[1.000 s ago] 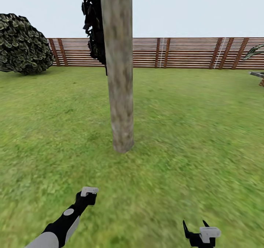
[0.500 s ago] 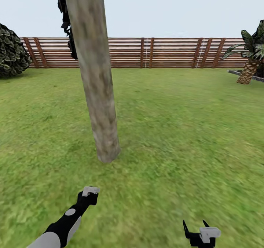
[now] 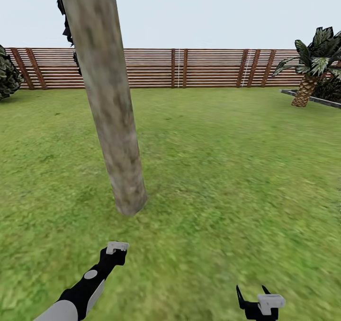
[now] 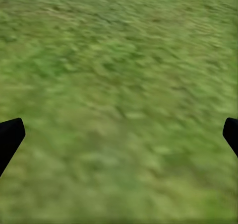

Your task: In the garden, pick up the pesticide atomizer on the floor and spray pesticide onto both trees until each tree trunk is fully covered.

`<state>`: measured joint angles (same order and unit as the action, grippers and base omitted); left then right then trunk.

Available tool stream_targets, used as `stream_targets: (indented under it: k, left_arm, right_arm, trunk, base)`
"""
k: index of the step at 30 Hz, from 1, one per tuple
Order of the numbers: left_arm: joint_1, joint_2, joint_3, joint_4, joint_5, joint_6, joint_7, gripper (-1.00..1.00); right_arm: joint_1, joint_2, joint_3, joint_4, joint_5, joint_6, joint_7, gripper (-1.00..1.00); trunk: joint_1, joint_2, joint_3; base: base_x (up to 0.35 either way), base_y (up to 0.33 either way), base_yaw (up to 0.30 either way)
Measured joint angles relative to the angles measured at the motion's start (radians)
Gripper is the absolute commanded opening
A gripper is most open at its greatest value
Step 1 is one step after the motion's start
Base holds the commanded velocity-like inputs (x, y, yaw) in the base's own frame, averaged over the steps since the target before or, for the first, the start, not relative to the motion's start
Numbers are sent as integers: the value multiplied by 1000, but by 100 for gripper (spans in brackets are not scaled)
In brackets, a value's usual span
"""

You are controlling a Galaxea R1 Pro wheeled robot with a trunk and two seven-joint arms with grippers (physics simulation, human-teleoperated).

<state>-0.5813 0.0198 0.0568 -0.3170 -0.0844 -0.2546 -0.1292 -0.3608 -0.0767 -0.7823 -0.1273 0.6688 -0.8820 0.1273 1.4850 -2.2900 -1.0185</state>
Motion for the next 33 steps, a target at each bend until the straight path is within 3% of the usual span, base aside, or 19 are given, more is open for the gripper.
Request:
stream_targets:
  k: [13,24,33]
  left_arm:
    - [0,2,1,-2,0,0,-4,-100]
    - [0,2,0,-2,1,-3,2,-100]
    - [0,0,-2,-3,1,-5,1,-100]
  right_arm:
    - [0,1,1,0,0,0,0,100]
    - [0,5,2,-1,0,0,3,100]
    - [0,5,1,-1,0,0,3,100]
  trunk:
    - [0,0,0]
    - [0,0,0]
    - [0,0,0]
  base:
    - [4,0,0]
    - [238,112,0]
    - [89,33,0]
